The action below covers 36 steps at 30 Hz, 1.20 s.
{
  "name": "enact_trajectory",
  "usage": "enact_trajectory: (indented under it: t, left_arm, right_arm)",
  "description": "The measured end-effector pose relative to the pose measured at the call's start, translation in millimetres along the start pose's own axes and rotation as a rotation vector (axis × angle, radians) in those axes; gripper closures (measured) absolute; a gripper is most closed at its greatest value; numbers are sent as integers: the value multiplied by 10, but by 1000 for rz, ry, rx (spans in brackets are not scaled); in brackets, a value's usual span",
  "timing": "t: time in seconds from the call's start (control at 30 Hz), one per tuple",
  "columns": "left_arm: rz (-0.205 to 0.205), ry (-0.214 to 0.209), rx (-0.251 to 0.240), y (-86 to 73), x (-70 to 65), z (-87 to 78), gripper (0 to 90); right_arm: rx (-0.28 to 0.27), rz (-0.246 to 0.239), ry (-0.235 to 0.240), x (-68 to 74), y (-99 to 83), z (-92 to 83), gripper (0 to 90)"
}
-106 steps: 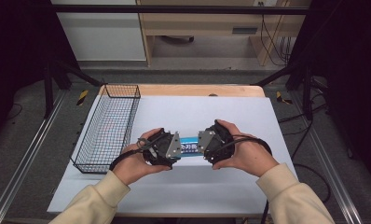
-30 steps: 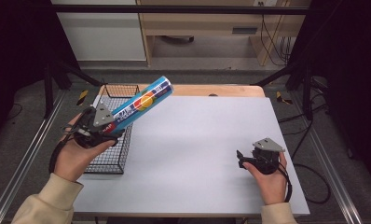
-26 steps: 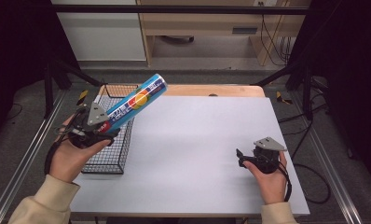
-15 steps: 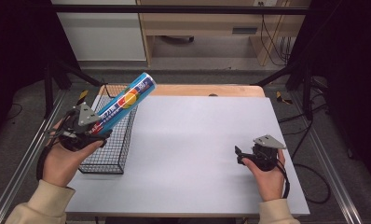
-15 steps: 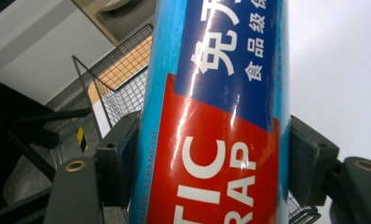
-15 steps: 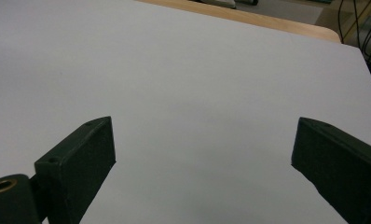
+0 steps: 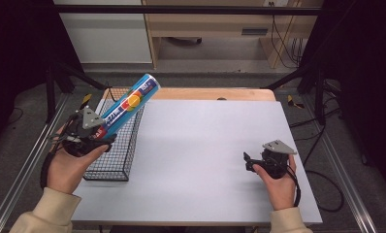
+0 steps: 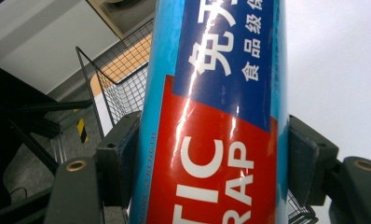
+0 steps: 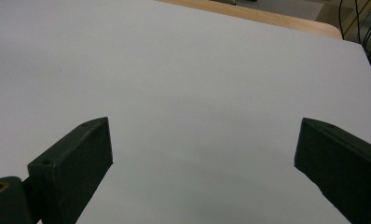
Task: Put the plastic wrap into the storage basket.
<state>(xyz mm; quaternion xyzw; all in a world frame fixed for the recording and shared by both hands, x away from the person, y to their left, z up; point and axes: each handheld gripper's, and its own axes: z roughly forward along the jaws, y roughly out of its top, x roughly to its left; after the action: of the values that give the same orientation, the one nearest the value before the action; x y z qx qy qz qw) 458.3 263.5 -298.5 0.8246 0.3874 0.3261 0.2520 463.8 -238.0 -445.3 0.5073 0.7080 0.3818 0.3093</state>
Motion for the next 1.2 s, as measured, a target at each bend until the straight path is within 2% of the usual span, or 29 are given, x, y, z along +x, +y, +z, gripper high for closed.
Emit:
enact_trajectory:
  t: [0.07, 0.37, 0.53, 0.83, 1.2]
  left_arm:
    - [4, 0, 11, 3, -1, -2, 305]
    - [-36, 27, 52, 43, -59, -13, 307]
    - [-28, 32, 86, 53, -61, -2, 308]
    - [-58, 44, 134, 32, -58, 42, 310]
    - [-60, 53, 183, -2, -75, 50, 311]
  right_arm:
    - [-5, -1, -4, -4, 1, -1, 45]
    - [-2, 8, 5, 28, -2, -12, 50]
    - [-4, 7, 11, 31, -3, -13, 53]
    - [-5, 7, 20, 72, 10, -11, 56]
    - [-11, 5, 26, 81, 13, -17, 57]
